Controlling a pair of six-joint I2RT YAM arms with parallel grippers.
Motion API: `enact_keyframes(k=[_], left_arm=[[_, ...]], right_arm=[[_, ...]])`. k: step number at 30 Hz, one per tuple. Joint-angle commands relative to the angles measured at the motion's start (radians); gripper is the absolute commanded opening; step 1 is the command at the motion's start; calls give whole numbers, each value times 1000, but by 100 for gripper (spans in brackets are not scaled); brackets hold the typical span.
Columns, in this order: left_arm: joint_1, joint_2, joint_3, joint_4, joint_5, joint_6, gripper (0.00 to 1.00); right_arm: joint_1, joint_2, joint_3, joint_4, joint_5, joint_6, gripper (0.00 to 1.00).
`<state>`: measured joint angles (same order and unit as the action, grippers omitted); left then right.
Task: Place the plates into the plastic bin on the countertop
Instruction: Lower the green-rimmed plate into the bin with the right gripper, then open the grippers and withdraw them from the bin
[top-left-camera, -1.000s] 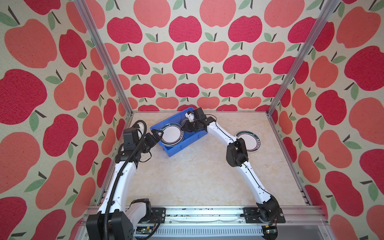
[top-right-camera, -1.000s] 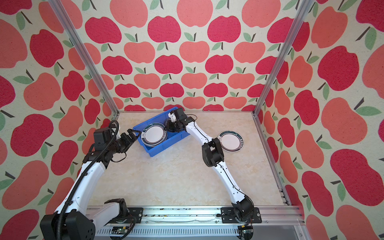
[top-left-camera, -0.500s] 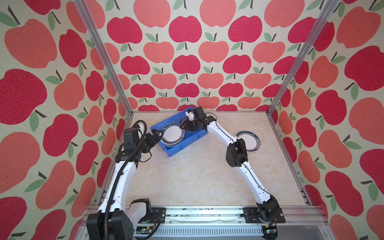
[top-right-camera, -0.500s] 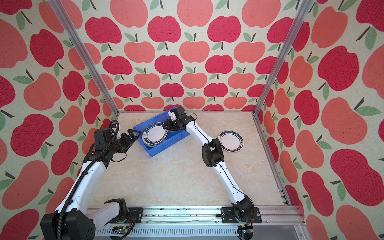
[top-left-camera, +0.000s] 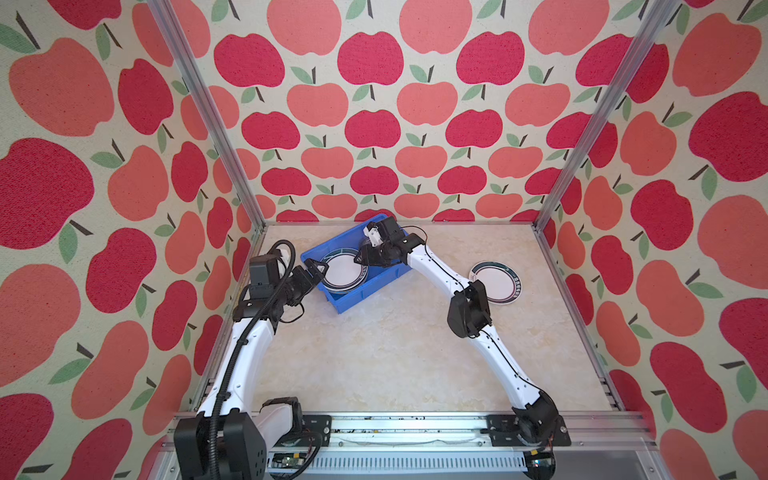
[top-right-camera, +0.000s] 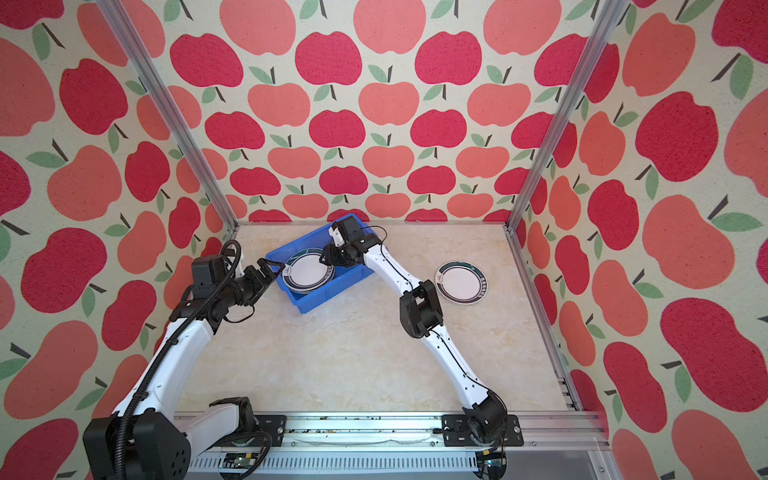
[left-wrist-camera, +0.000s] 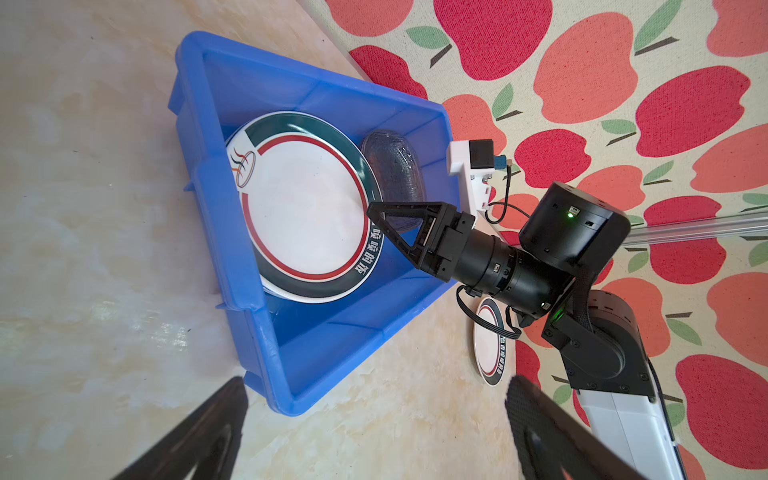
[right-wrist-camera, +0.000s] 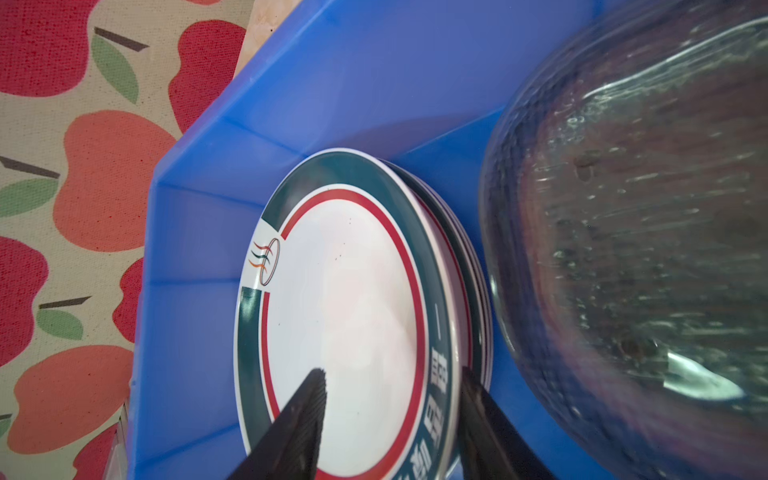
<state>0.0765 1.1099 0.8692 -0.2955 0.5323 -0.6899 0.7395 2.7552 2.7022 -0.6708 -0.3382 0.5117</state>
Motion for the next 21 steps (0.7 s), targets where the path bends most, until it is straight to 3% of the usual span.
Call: enact_keyframes(k=[1,13,21], left_arm=[[-5,-1,20,16,16,0,99],[-64,7,32,37,11,8,99],[-201,-1,78,32,-58,65,99]], right_arm=[[8,-35,37,-48,51,-64,56],[6,-117,16,-105,84,-120,56],[-67,-365,-107,-101,101,-186,54]])
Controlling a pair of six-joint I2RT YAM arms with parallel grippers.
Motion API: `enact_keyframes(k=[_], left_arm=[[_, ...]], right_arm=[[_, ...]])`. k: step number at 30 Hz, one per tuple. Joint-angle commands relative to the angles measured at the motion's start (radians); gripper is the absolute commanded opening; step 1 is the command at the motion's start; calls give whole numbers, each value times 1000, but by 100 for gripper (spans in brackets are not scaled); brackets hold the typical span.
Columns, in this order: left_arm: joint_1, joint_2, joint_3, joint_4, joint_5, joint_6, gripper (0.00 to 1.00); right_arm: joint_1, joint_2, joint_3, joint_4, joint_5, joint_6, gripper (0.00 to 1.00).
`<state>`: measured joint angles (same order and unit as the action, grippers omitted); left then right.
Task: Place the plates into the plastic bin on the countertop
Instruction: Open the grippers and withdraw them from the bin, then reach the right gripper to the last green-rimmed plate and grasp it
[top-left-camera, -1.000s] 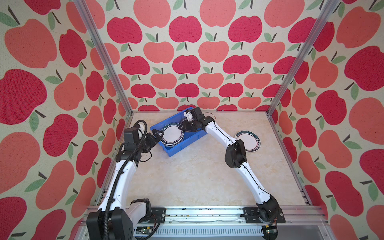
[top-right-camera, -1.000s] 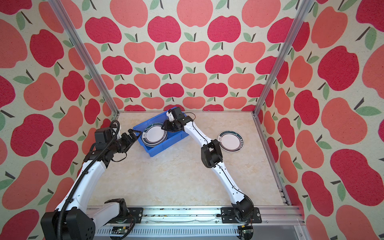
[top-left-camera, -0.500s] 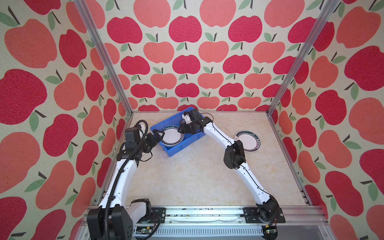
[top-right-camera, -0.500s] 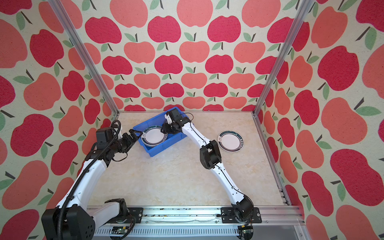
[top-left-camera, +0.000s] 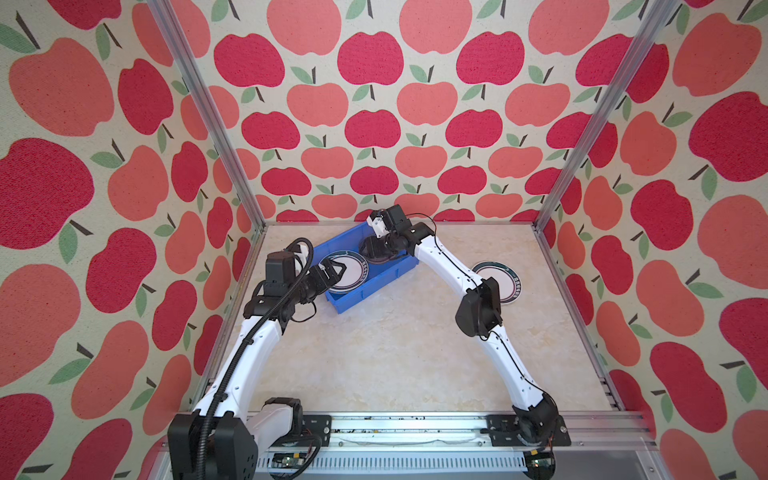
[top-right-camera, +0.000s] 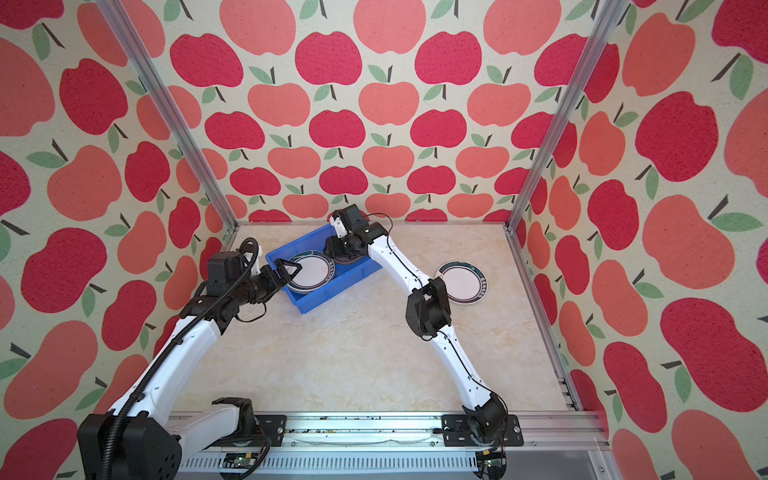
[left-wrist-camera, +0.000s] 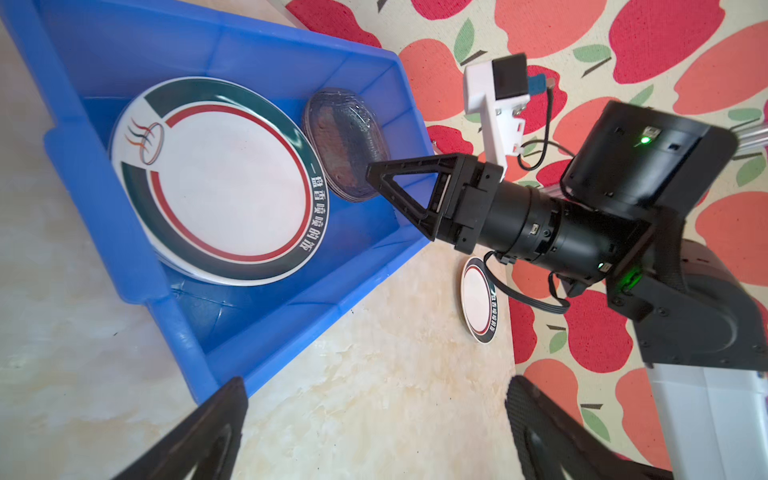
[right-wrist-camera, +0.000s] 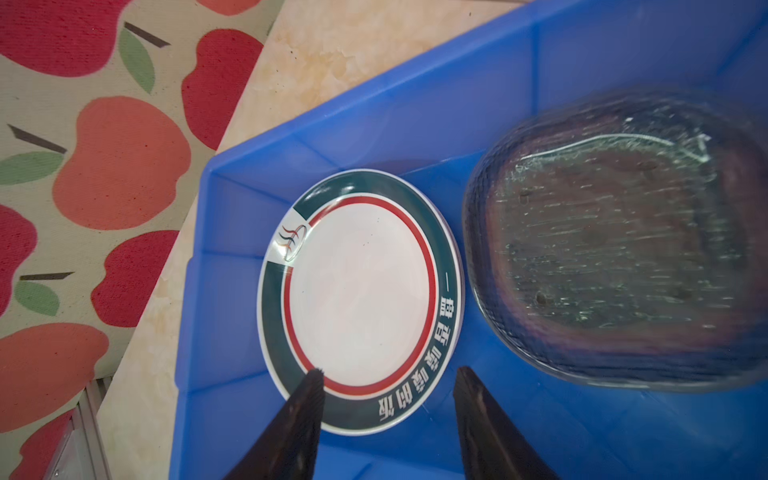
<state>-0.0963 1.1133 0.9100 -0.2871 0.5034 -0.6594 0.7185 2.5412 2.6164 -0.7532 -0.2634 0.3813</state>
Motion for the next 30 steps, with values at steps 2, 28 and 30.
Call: enact_keyframes(k=[2,28,30], left_arm=[[-72,10,44,59,-31,30,99],[-315,522,369,163,142,78,99],[-313,538,378,163,145,76,99]], right_arm=[[-83,-248,-99,-15,27,-64,54],[-957,-1213,-1865,714,-106,365,43],[-983,-1230,-1903,730,-95,379,43]])
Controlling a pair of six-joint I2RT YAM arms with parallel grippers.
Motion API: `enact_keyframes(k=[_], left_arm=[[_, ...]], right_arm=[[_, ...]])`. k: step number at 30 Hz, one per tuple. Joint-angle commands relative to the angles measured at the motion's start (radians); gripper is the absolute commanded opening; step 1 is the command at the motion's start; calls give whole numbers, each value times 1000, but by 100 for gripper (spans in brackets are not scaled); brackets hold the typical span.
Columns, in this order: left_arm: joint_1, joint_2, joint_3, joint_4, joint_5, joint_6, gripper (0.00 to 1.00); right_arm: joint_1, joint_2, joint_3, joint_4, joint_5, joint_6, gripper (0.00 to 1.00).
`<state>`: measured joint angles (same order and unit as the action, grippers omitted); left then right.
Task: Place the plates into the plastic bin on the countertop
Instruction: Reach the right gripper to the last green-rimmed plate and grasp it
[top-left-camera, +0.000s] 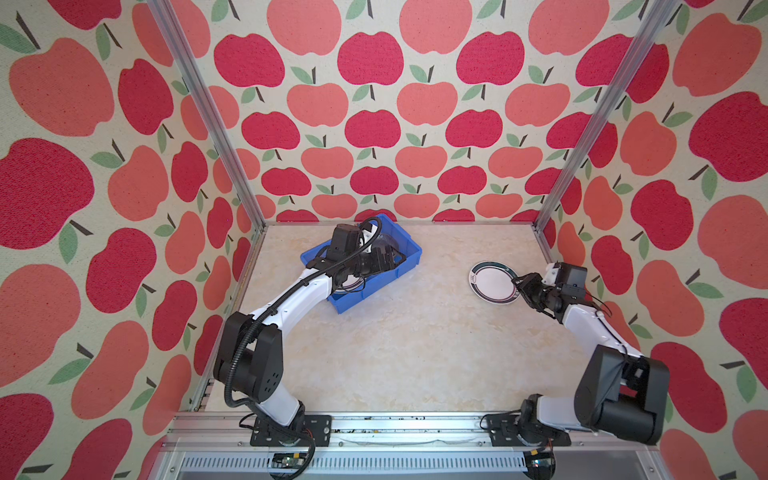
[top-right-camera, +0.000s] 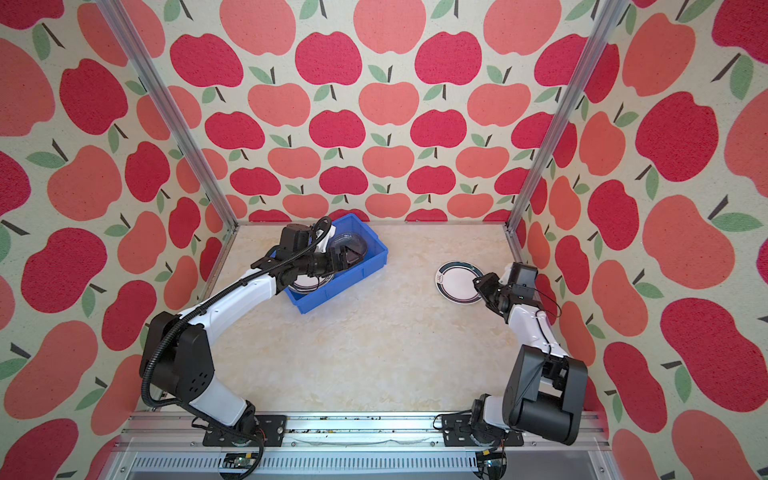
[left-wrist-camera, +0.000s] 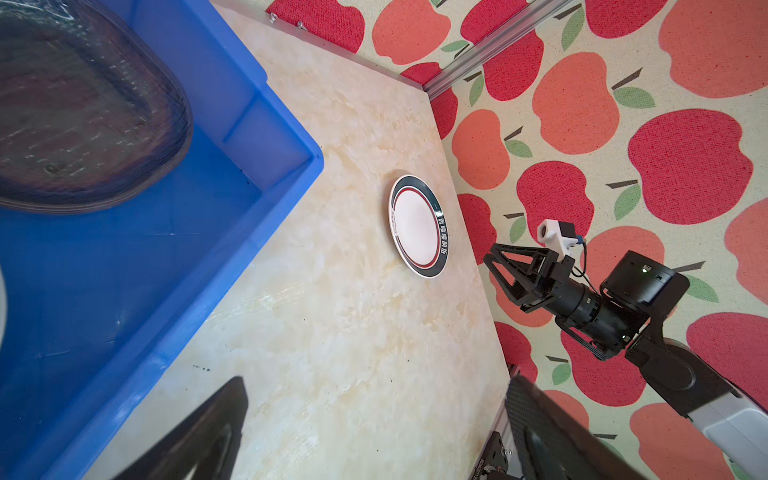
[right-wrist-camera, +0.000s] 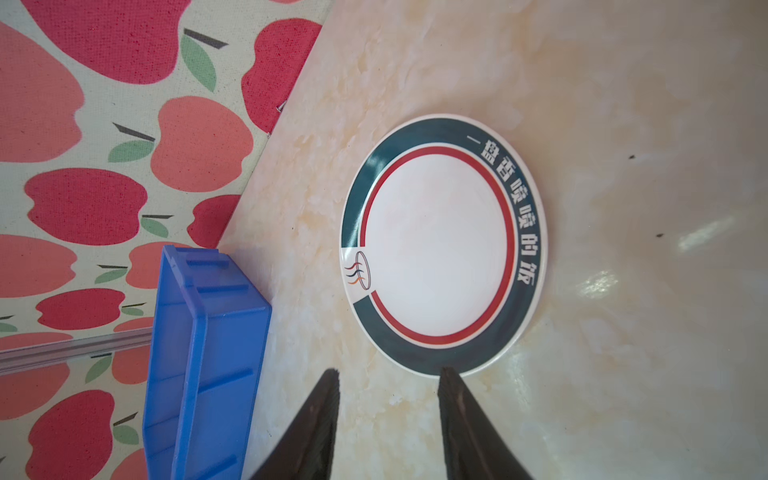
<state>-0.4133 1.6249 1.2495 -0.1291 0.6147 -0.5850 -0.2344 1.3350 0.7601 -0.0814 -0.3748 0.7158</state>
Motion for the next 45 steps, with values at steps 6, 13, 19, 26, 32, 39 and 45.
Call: enact_keyframes(k=[6,13,19,26,32,39,45], left_arm=[[28,50,42,34,64,-23,99],[48,63,35,54,78,-38,99],[62,65,21,62,87,-47,99],[74,80,16,92,100,-71,99],[79,84,18,86,97,-72,99],[84,86,18,80,88,-72,99],[85,87,18,74,83,-77,99]], right_arm=[[-77,-10,-102,96,10,50,43],[-80,131,-108,183,-23,71,41],[-79,198,-120,234,-23,77,40],[-77,292,-120,310,-32,96,39],[-72,375,-125,421,-54,140,36],[-53,443,-111,484,-64,171,33],[-42,473,-102,509,-64,181,25]])
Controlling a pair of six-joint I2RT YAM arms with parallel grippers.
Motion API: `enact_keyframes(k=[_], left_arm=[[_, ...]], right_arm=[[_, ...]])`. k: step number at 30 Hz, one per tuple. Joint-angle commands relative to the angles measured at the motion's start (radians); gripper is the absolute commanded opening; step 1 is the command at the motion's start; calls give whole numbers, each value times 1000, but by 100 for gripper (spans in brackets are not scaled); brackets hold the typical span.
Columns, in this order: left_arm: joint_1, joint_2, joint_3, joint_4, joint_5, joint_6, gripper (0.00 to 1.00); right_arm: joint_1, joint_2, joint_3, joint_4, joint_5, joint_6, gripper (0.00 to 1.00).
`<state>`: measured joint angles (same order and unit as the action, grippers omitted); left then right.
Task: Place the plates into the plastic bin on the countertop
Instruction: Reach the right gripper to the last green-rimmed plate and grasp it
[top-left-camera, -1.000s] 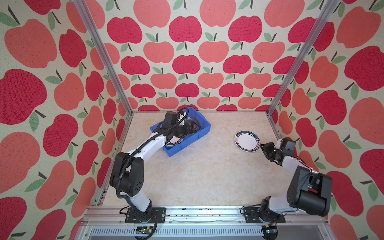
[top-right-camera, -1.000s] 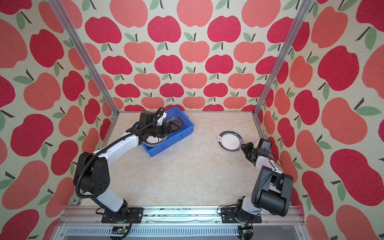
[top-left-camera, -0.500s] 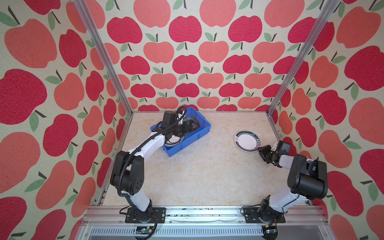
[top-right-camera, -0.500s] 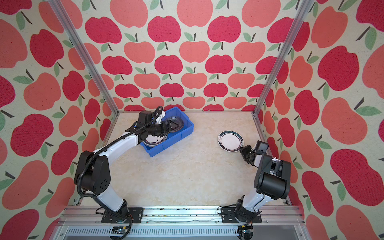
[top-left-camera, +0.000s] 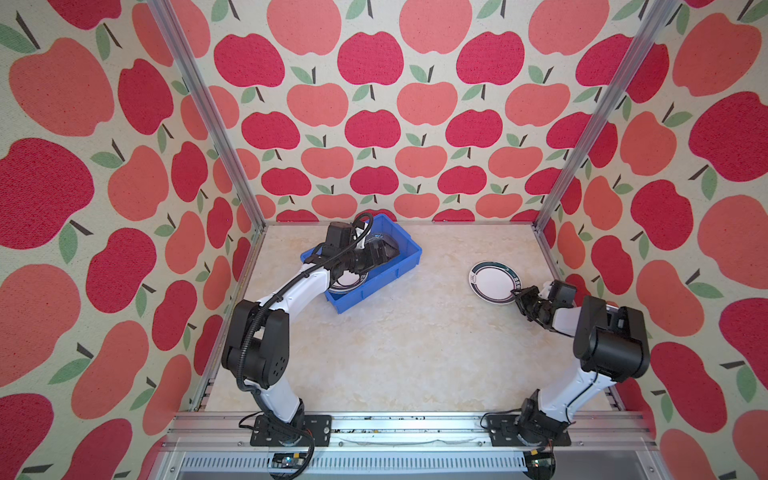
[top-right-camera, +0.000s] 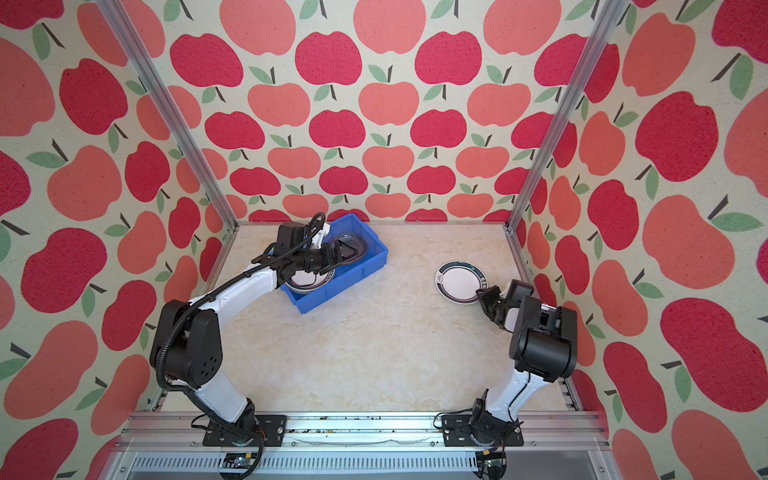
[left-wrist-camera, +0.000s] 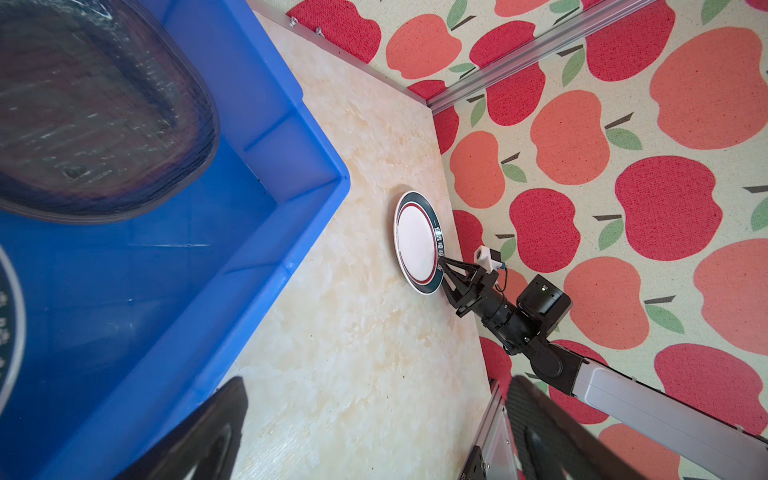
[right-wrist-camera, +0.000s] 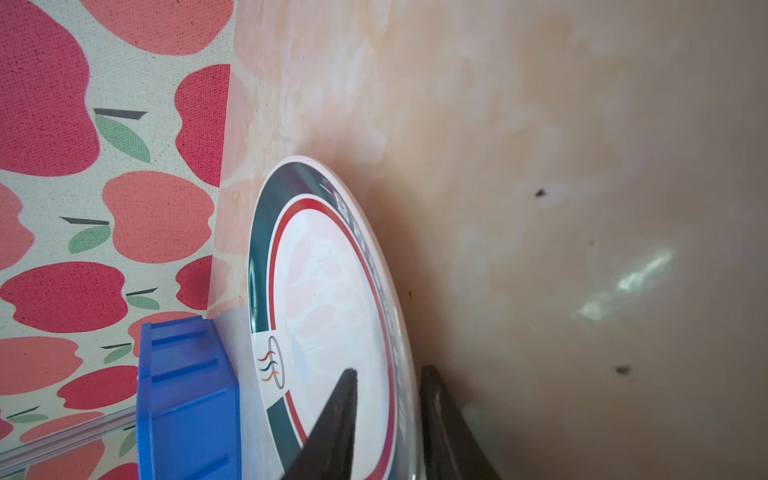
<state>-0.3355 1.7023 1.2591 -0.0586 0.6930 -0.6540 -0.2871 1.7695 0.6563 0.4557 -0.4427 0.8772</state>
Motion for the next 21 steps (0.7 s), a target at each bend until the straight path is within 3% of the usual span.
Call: enact_keyframes(k=[1,7,12,21], left_arm=[[7,7,7,2,3,-8,99],[7,-6,-6,-3,-9,-10,99],[9,-15,-15,-3,-18,-19,99],[30,-93,-60,-1,-42,-18,99]], right_arm=[[12,43,3,-22,2,24,23],[14,57,0,-4,-4,31,14],[21,77,2,22,-19,46,0],[76,-2,25,5,-11,66,0]])
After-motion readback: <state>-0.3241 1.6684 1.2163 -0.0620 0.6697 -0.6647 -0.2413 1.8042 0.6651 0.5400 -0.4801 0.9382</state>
